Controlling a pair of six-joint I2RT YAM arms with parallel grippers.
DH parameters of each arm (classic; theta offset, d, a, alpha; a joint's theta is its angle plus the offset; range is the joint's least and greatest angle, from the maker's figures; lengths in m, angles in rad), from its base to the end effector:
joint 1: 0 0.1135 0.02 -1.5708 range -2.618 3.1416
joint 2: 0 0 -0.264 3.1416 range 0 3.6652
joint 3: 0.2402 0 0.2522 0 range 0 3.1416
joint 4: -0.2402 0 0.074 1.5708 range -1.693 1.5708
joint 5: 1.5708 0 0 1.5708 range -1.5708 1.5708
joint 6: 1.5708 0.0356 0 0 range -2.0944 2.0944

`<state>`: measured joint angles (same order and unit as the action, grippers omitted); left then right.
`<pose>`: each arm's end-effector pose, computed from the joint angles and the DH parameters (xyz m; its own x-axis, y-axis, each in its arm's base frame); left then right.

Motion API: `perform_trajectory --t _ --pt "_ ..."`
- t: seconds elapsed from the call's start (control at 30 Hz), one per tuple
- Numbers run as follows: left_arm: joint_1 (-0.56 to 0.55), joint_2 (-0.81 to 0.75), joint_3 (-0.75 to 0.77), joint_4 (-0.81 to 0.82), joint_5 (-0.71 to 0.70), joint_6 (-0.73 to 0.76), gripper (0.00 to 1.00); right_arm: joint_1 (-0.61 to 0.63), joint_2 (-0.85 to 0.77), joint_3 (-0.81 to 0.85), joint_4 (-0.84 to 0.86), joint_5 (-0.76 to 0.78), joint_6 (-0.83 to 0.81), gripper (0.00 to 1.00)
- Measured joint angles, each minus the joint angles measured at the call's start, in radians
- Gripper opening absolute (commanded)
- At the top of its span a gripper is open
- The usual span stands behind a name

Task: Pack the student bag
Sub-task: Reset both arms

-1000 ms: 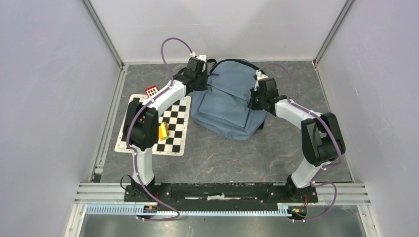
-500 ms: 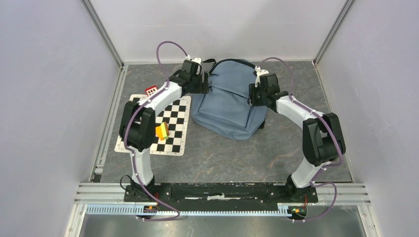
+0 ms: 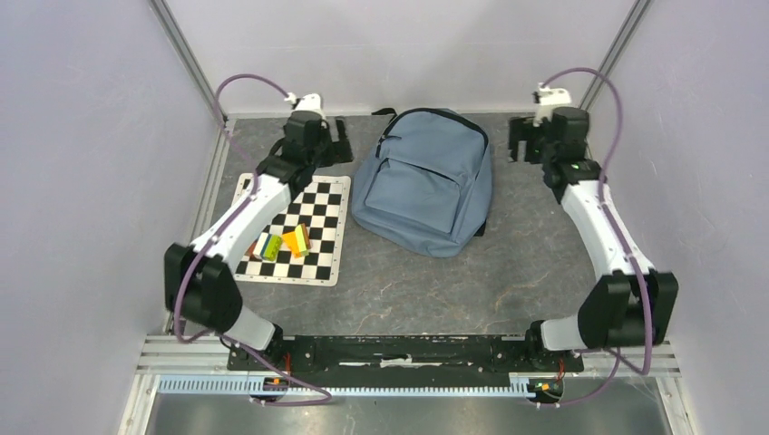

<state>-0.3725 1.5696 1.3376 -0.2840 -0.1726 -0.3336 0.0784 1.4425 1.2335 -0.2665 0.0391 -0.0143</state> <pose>0.3438 -0.1278 0.3258 -0.5061 -0.1486 -0.8496 0.0568 0.9772 -0.2047 0.3348 0.0249 0.3330 -0.4557 -0.0501 -0.8887 -0.0501 0.9983 -0.0306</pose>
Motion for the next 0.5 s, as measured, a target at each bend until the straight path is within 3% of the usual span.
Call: perform_trajectory --t 0.17,0.33,0.5 --pt "0.026 -0.188 -0.122 -0.008 -0.175 -0.001 1.00 -0.138 -0.182 -0.135 0.049 0.011 -0.008 0.98" --pt "0.028 -0.363 -0.216 -0.023 -0.310 0.006 1.00 -0.150 -0.459 -0.489 0.273 0.012 -0.029 0.98" --pt "0.028 -0.435 -0.267 -0.026 -0.368 0.007 1.00 -0.146 -0.644 -0.800 0.499 0.011 -0.037 0.98"
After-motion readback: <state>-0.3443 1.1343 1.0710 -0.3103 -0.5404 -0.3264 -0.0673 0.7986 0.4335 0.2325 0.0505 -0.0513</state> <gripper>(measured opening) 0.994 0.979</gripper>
